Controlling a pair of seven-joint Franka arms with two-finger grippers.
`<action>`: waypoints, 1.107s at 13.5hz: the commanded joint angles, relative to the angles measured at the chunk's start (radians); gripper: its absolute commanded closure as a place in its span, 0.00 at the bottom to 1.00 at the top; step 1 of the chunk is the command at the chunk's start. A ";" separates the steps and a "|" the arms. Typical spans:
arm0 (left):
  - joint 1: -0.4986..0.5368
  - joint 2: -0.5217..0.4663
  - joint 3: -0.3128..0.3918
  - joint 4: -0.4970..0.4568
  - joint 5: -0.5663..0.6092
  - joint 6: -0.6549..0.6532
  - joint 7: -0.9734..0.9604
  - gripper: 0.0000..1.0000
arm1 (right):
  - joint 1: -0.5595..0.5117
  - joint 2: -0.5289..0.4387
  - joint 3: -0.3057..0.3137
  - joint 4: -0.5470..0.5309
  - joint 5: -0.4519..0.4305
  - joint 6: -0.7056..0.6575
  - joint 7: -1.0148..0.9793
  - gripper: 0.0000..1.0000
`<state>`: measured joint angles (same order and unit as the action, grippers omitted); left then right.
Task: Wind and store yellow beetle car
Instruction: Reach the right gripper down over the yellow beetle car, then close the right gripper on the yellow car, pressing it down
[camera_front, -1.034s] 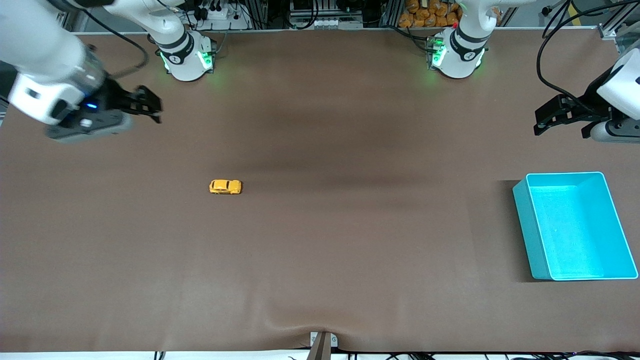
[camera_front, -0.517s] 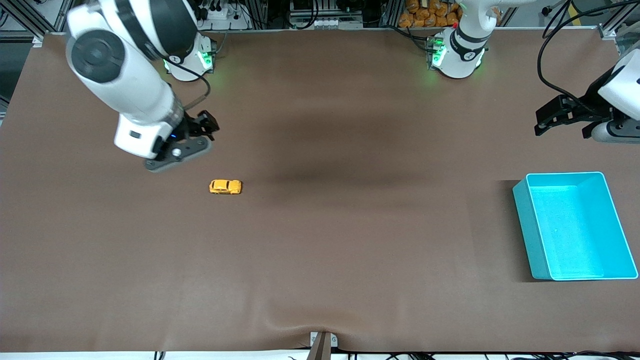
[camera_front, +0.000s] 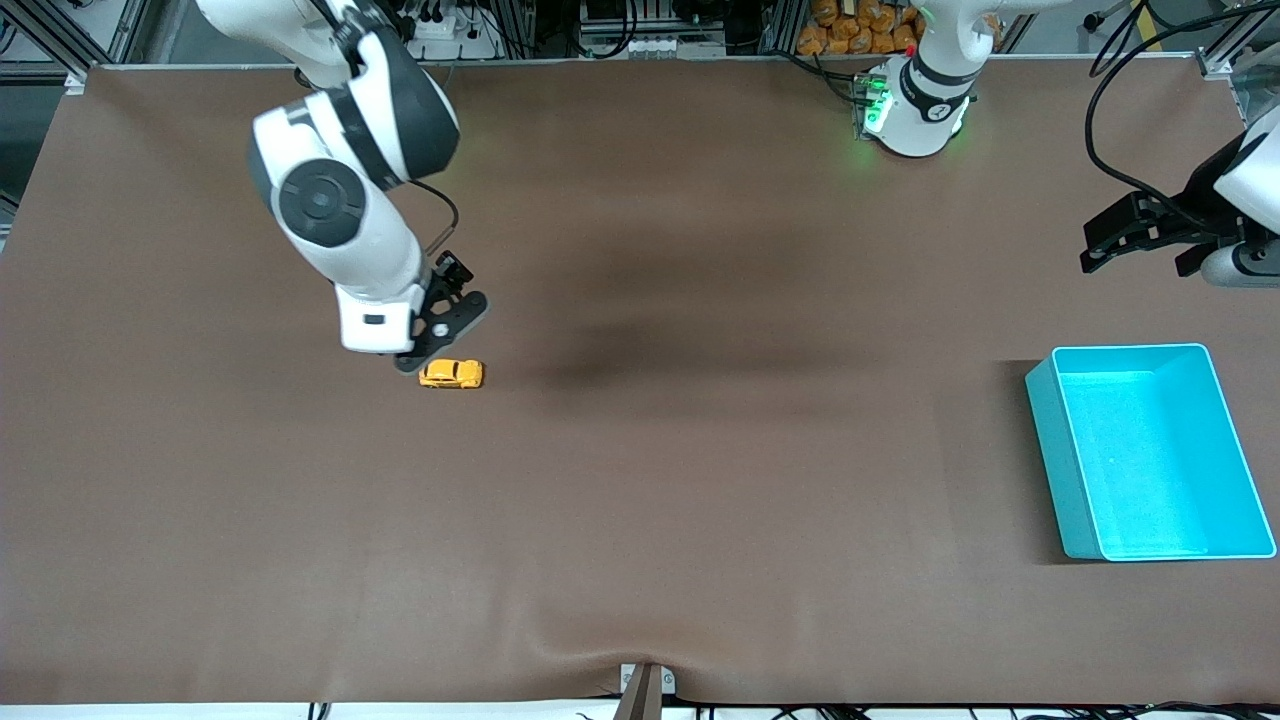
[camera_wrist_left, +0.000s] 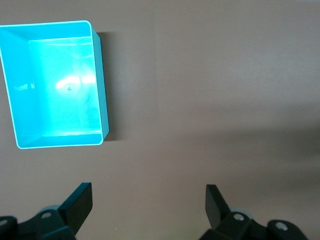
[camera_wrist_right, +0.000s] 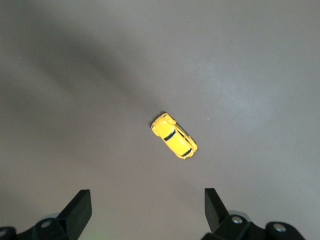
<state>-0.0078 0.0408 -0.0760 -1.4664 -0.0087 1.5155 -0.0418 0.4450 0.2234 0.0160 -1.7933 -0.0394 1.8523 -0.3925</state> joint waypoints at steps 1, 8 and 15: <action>0.002 0.005 -0.005 0.008 0.019 -0.008 -0.006 0.00 | 0.006 -0.012 -0.010 -0.113 -0.020 0.100 -0.161 0.00; 0.019 0.013 -0.004 0.006 0.021 0.002 -0.006 0.00 | -0.040 0.085 -0.014 -0.198 -0.053 0.247 -0.575 0.03; 0.014 0.019 -0.007 0.004 0.021 0.002 -0.013 0.00 | -0.035 0.146 -0.016 -0.307 -0.068 0.499 -0.683 0.26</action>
<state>0.0082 0.0570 -0.0767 -1.4682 -0.0086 1.5155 -0.0419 0.4153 0.3610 -0.0034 -2.0732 -0.0824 2.3008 -1.0619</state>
